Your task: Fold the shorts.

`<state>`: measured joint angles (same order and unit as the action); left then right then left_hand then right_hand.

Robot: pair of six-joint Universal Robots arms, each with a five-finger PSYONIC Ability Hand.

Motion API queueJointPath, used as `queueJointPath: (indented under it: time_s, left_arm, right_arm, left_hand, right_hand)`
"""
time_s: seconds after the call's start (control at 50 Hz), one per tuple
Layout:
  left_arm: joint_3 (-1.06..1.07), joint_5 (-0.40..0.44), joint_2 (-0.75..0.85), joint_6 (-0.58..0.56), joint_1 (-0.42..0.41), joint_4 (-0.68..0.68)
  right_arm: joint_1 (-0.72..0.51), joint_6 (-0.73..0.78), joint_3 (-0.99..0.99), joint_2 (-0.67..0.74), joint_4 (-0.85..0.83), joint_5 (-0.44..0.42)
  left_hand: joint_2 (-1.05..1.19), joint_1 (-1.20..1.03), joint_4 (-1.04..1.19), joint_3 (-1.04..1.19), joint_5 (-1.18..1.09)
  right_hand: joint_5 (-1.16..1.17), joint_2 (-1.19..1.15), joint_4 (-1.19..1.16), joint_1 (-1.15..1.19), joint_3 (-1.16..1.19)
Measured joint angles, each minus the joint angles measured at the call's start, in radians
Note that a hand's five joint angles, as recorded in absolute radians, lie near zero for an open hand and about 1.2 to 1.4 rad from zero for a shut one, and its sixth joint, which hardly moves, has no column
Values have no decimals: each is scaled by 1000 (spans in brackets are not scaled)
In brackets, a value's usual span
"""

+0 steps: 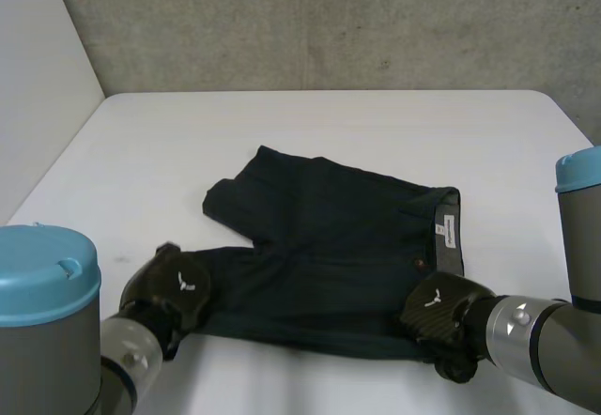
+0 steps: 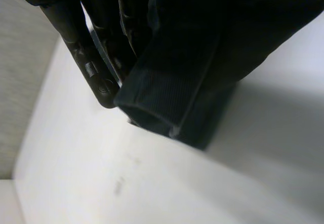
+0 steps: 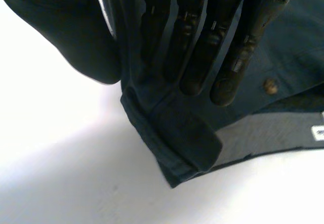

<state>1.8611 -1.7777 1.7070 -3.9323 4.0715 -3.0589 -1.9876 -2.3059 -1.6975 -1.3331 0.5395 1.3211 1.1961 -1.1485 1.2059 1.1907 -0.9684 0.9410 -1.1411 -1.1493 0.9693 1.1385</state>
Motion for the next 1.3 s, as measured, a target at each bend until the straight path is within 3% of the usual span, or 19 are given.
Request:
queueJointPath:
  time_s: [0.02,0.04,0.22,0.64,0.7,0.74,0.76,0.82,1.02,1.14,1.3]
  left_arm:
    - [0,0,0,0,0,0]
    - [-3,0,2,-1,1,-32]
    - [-16,-3,56,9,4,-191]
    - [-18,-2,74,19,5,-188]
    - [-18,-2,74,19,5,-188]
    - [-17,-2,74,19,5,-189]
    - [-17,-2,75,19,5,-189]
    - [-15,-2,76,19,6,-190]
    - [-51,-4,77,6,14,-183]
    - [-153,-9,23,3,27,-117]
    - [-358,-11,-194,20,36,17]
  right_arm:
    - [0,0,0,0,0,0]
    - [0,-22,-5,-7,-35,-11]
    - [24,-192,-70,-18,-210,-26]
    - [146,-207,-128,-77,-210,-30]
    - [155,-211,-138,-79,-211,-33]
    - [160,-214,-148,-79,-216,-37]
    - [162,-215,-152,-79,-219,-39]
    - [166,-215,-163,-79,-226,-50]
    - [163,-206,-75,-79,-224,-64]
    - [160,-214,136,-141,-145,-63]
    - [164,-220,484,-223,-15,-63]
  left_hand:
    - [0,0,0,0,0]
    - [0,0,0,0,0]
    - [0,0,0,0,0]
    - [0,0,0,0,0]
    - [0,0,0,0,0]
    - [0,0,0,0,0]
    - [0,0,0,0,0]
    - [0,0,0,0,0]
    - [0,0,0,0,0]
    - [1,0,0,0,0]
    - [1,0,0,1,0]
  right_hand:
    - [0,0,0,0,0]
    - [-146,199,199,-150,-190]
    - [-354,393,409,-281,-399]
    - [-590,621,631,-510,-625]
    - [-550,580,588,-475,-578]
    - [-413,418,429,-336,-417]
    - [-238,214,243,-179,-232]
    - [-4,-8,1,-17,4]
    - [28,-37,-41,-4,38]
    - [28,-37,-42,-3,38]
    - [28,-37,-42,-3,38]
